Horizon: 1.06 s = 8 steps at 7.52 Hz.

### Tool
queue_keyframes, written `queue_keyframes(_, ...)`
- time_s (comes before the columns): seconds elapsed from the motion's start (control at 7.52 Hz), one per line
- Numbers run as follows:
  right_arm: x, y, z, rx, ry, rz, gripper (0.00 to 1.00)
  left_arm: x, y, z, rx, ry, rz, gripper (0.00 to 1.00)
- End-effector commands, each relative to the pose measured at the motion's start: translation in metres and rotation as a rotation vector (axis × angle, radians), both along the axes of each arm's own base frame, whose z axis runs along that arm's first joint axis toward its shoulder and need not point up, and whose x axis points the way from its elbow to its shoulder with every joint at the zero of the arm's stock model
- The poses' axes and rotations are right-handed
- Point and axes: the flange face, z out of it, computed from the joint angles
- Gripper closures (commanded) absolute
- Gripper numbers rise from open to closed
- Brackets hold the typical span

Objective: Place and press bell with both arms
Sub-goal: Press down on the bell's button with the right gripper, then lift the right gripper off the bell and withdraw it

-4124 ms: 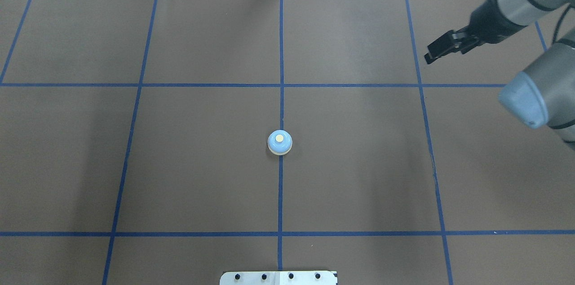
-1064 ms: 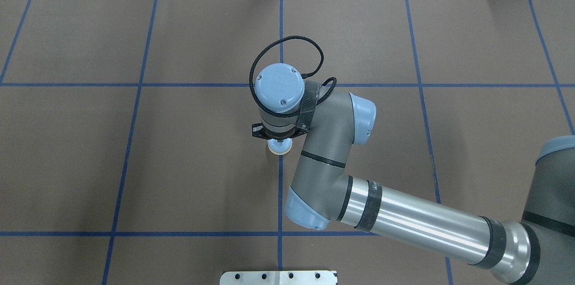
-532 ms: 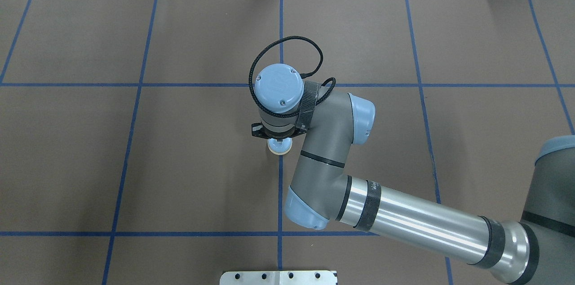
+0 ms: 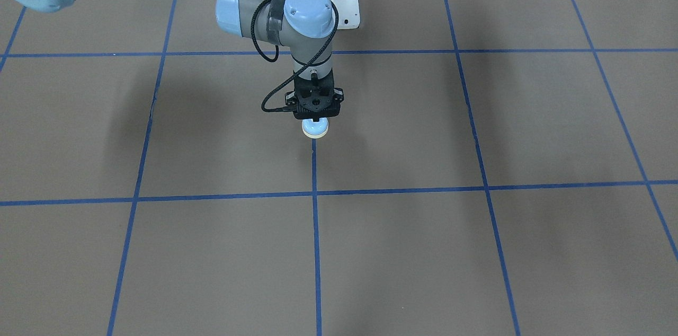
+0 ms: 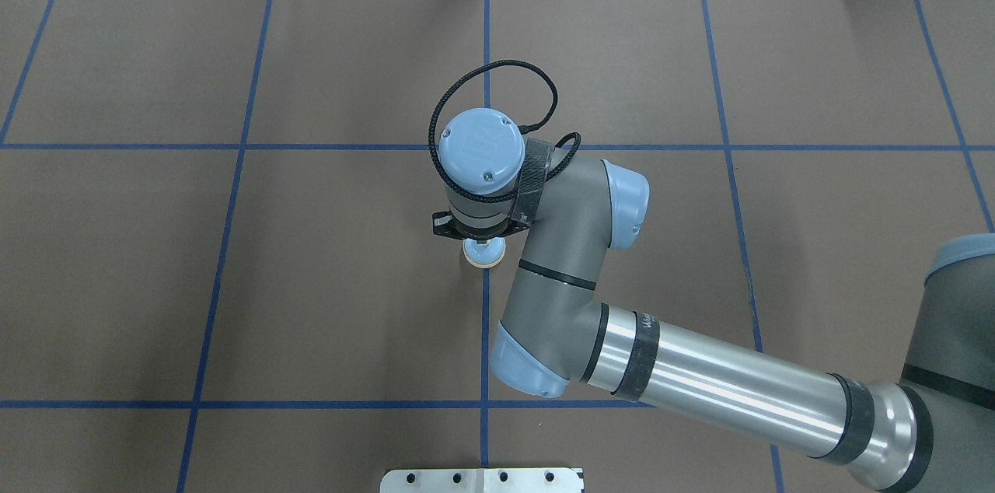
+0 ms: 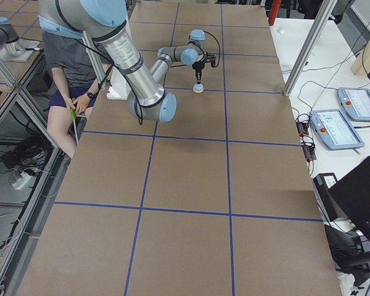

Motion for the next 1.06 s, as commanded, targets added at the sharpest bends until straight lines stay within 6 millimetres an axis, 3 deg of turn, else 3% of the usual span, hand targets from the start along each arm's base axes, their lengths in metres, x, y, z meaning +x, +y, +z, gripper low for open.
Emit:
queue_keyframes(0.0, 0.012, 0.001, -0.018, 0.014, -0.034, 0.003, 1.0, 0.0, 0.0, 0.0, 0.0, 0.001, 0.0, 0.0)
queue_keyframes(0.27, 0.041, -0.013, -0.027, 0.014, -0.029, 0.025, 1.0, 0.0, 0.0, 0.0, 0.0, 0.001, 0.0, 0.0)
queue_keyframes(0.4, 0.057, -0.028, -0.027, -0.004, -0.036, 0.028, 0.88, 0.0, 0.0, 0.0, -0.001, 0.001, 0.0, 0.0)
queue_keyframes(0.53, 0.065, -0.036, -0.019, -0.007, -0.028, 0.045, 0.01, 0.0, 0.001, 0.001, -0.003, 0.001, 0.0, 0.0)
queue_keyframes(0.8, 0.12, -0.077, 0.016, 0.039, -0.002, 0.033, 0.0, 0.0, 0.002, 0.003, -0.009, 0.001, 0.0, 0.0)
queue_keyframes(0.93, 0.17, -0.105, 0.045, 0.065, -0.005, -0.03, 0.0, 0.0, 0.003, 0.003, -0.008, 0.001, 0.001, 0.0)
